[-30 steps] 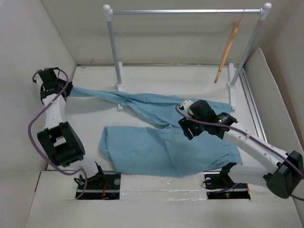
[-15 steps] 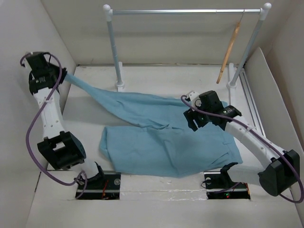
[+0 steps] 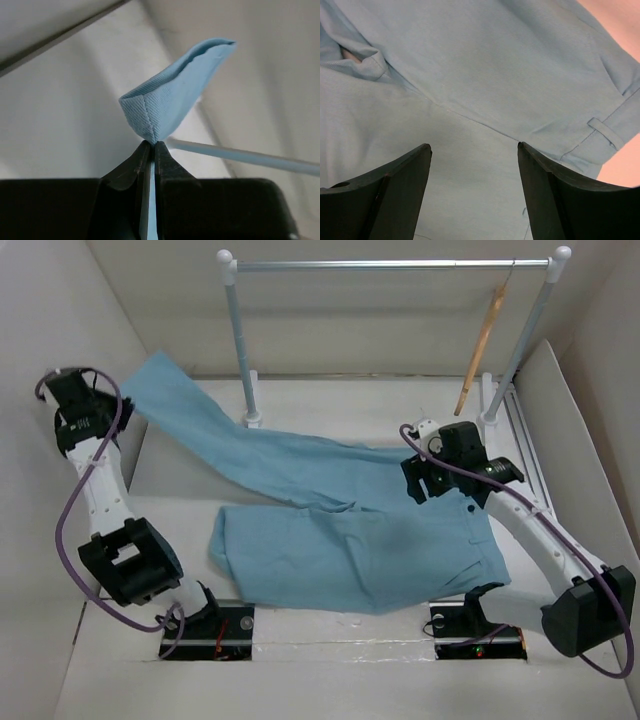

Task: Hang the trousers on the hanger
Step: Flatten out the trousers at the center of the board.

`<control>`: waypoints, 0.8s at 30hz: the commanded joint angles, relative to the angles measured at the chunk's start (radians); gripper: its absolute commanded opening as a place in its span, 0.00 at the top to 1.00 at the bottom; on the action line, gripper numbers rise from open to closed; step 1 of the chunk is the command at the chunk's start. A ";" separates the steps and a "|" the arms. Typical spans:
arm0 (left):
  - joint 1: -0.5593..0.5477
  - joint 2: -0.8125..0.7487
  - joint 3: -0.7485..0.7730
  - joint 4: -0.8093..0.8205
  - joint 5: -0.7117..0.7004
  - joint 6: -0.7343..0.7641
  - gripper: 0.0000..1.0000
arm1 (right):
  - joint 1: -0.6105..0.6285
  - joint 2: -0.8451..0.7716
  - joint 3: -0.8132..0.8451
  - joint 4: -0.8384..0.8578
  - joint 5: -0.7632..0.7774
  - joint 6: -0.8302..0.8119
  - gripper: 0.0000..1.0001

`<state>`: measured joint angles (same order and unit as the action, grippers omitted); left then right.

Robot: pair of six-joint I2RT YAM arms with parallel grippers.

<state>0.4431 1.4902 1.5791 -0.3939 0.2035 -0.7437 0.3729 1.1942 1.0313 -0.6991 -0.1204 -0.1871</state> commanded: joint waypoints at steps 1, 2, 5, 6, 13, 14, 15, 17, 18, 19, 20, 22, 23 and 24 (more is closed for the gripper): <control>0.125 -0.034 -0.180 0.064 0.034 0.001 1.00 | -0.019 -0.038 0.006 0.024 -0.025 0.009 0.25; 0.147 -0.038 -0.259 0.067 0.030 0.001 1.00 | -0.028 -0.036 0.006 0.021 -0.024 0.008 0.25; 0.175 -0.031 -0.352 0.076 -0.097 0.013 1.00 | -0.038 -0.028 0.009 0.015 -0.001 0.012 0.23; 0.175 -0.018 -0.361 0.067 -0.120 0.017 1.00 | -0.054 -0.019 0.010 0.018 0.002 0.017 0.21; 0.223 0.087 -0.300 -0.023 -0.193 0.024 0.81 | -0.208 0.004 -0.007 0.085 -0.047 0.087 0.20; 0.223 0.085 -0.272 -0.034 -0.193 0.020 0.80 | -0.232 0.002 -0.014 0.116 -0.053 0.116 0.20; 0.209 0.081 -0.262 -0.036 -0.182 0.015 0.80 | -0.258 0.001 -0.028 0.133 -0.061 0.130 0.24; 0.172 0.056 -0.239 -0.034 -0.179 0.009 0.72 | -0.353 0.001 -0.075 0.194 -0.061 0.164 0.36; 0.126 0.048 -0.220 -0.031 -0.184 0.007 0.64 | -0.391 0.005 -0.091 0.210 -0.068 0.176 0.58; 0.105 0.021 -0.215 -0.028 -0.187 0.003 0.56 | -0.434 0.016 -0.112 0.220 -0.080 0.184 0.67; 0.083 0.004 -0.217 0.001 -0.182 -0.002 0.49 | -0.509 0.042 -0.119 0.243 -0.093 0.213 0.70; 0.005 -0.059 -0.249 0.032 -0.176 -0.020 0.47 | -0.563 0.079 -0.128 0.271 -0.096 0.225 0.60; -0.033 -0.080 -0.290 0.096 -0.150 -0.023 0.45 | -0.593 0.103 -0.120 0.270 -0.087 0.232 0.50; -0.079 -0.099 -0.312 0.124 -0.132 -0.022 0.45 | -0.594 0.149 -0.114 0.274 -0.069 0.236 0.33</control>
<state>0.4557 1.5059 1.2919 -0.3779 0.0372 -0.7509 -0.1947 1.2850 0.9146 -0.5152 -0.1825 0.0051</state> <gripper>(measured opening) 0.546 0.614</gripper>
